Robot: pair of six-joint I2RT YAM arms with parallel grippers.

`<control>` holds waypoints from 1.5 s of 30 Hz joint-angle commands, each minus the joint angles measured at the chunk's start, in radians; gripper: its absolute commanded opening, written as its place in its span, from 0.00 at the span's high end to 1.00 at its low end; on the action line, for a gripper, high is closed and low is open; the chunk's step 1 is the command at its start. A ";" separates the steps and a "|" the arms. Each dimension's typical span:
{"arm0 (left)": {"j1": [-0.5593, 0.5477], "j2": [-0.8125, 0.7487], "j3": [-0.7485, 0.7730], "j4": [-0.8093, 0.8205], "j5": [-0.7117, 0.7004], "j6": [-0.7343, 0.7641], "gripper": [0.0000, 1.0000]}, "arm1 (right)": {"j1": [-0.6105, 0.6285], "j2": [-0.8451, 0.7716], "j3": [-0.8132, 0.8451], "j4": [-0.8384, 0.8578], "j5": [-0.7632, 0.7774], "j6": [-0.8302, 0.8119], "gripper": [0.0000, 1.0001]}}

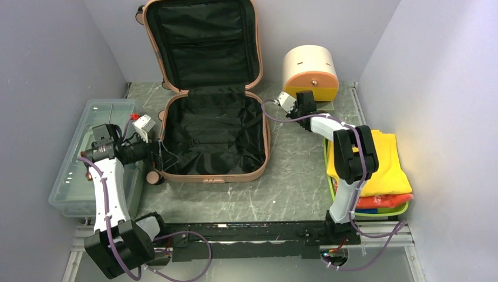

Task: Open, take out, and arrange the luggage
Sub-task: Close the drawer in the storage box, then move the storage box to the corner of the board.

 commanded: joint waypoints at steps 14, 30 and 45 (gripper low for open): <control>0.007 -0.012 0.018 -0.011 0.041 0.045 0.01 | -0.009 0.037 -0.008 0.389 0.055 -0.092 1.00; 0.013 -0.022 0.016 -0.010 0.037 0.040 0.01 | -0.009 0.127 -0.059 0.587 0.041 -0.259 1.00; 0.020 -0.018 0.014 -0.013 0.046 0.049 0.00 | 0.001 -0.192 0.231 -0.065 -0.347 0.182 1.00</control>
